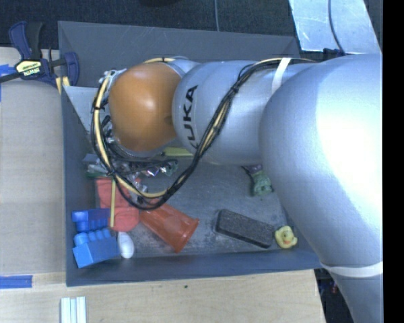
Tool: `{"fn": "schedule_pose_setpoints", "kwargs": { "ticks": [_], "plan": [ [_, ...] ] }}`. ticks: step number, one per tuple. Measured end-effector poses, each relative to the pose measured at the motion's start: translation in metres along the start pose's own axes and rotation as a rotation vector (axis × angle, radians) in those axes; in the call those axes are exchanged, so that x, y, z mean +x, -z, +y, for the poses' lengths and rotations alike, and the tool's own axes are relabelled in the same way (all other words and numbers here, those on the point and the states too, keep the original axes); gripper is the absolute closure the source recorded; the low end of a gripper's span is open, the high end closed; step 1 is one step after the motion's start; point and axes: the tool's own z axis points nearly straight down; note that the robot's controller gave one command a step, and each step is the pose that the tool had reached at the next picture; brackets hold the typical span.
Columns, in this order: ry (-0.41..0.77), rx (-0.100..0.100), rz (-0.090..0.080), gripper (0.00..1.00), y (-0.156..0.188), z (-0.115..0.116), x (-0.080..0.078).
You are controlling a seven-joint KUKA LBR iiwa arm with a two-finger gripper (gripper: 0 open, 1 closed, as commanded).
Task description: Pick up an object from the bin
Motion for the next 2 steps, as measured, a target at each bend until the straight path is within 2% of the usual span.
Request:
{"fn": "schedule_pose_setpoints", "kwargs": {
  "ticks": [1, 2],
  "plan": [
    [0.427, 0.0, -0.01, 1.0, -0.0013, 0.0001, 0.0164],
    [0.427, 0.0, -0.009, 1.0, -0.0012, 0.0001, 0.0164]
  ]
}}
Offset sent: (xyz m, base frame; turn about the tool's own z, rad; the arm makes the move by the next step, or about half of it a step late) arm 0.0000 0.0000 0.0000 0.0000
